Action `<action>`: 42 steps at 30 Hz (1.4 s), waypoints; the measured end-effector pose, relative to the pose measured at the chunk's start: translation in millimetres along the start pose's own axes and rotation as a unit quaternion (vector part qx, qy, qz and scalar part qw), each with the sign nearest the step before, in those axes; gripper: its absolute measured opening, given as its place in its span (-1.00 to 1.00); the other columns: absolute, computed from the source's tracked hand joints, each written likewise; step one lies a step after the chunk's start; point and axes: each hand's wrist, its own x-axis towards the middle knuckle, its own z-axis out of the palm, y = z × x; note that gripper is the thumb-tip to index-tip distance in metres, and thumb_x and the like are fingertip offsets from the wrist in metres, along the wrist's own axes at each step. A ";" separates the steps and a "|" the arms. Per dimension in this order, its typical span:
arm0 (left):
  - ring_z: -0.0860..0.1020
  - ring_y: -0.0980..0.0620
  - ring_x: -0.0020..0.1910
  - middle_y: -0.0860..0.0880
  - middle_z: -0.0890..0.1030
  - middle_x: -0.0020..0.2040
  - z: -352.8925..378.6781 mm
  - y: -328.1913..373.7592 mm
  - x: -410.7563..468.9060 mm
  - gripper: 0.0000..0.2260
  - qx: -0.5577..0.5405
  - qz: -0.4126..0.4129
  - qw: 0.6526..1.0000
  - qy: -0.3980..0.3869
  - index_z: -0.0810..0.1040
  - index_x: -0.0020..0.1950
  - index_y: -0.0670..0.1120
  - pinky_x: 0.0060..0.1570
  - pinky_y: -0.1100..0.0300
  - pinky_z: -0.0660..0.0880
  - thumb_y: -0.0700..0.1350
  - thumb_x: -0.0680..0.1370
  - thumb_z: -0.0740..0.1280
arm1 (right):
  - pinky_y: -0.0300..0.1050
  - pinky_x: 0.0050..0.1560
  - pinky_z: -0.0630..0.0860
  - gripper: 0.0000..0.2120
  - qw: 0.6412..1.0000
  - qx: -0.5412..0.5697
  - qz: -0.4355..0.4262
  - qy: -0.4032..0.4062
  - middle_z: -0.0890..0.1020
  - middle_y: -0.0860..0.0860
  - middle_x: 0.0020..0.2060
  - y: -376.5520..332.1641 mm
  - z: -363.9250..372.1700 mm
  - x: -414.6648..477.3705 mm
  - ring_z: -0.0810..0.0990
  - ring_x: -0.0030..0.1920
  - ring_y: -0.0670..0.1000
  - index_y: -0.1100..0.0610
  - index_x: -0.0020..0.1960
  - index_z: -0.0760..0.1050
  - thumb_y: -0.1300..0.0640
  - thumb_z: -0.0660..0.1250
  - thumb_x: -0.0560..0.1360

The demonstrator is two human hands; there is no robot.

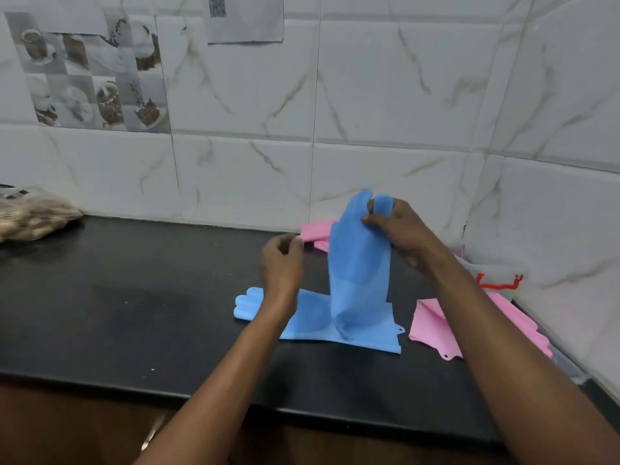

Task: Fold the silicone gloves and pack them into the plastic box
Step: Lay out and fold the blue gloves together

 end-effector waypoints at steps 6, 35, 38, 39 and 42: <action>0.62 -0.22 0.05 -0.23 0.57 0.09 3.2 33.3 -15.3 -0.44 -0.251 -0.123 0.918 -0.281 0.62 0.14 -0.09 0.16 -0.23 0.50 0.36 0.47 0.27 | 0.07 -0.04 0.51 -0.85 0.940 -0.308 -0.120 -0.085 0.61 0.09 -0.07 -42.0 38.8 -15.2 0.58 -0.07 0.12 0.11 0.04 0.38 0.10 0.30 0.53; 0.60 -0.14 0.13 -0.21 0.56 0.11 -50.4 -6.9 40.2 -0.90 -0.195 -0.226 0.948 -0.113 0.49 0.06 -0.23 0.12 -0.07 0.56 -0.22 0.58 0.30 | -0.05 -0.31 0.67 -0.75 0.939 0.215 0.231 0.139 0.70 0.17 -0.07 85.8 -3.8 -66.6 0.73 -0.21 0.10 0.31 0.12 0.55 0.38 0.41 0.45; 0.65 -0.18 0.01 -0.27 0.63 0.06 -68.0 -35.8 40.5 -0.85 -0.128 -0.277 0.949 -0.086 0.54 0.10 -0.28 -0.04 -0.13 0.63 -0.32 0.54 0.33 | -0.13 -0.42 0.62 -0.86 0.954 0.111 0.242 0.136 0.70 0.17 -0.13 96.7 0.2 -68.2 0.72 -0.35 0.04 0.28 0.00 0.58 0.35 0.44 0.45; 0.66 -0.21 0.03 -0.29 0.64 0.08 -72.6 -42.2 41.6 -0.80 -0.115 -0.288 0.947 -0.083 0.54 0.14 -0.30 -0.03 -0.16 0.62 -0.34 0.52 0.34 | -0.14 -0.43 0.60 -0.88 0.955 0.097 0.245 0.134 0.70 0.18 -0.12 100.5 2.3 -68.6 0.72 -0.36 0.03 0.26 -0.03 0.58 0.34 0.45 0.44; 0.67 -0.21 0.04 -0.29 0.65 0.12 -83.9 -52.7 47.7 -0.74 -0.060 -0.279 0.955 -0.085 0.55 0.19 -0.31 -0.05 -0.15 0.62 -0.32 0.50 0.37 | -0.08 -0.36 0.64 -0.82 0.955 0.070 0.256 0.131 0.70 0.20 -0.08 113.2 8.5 -72.5 0.73 -0.31 0.05 0.30 0.04 0.57 0.33 0.45 0.45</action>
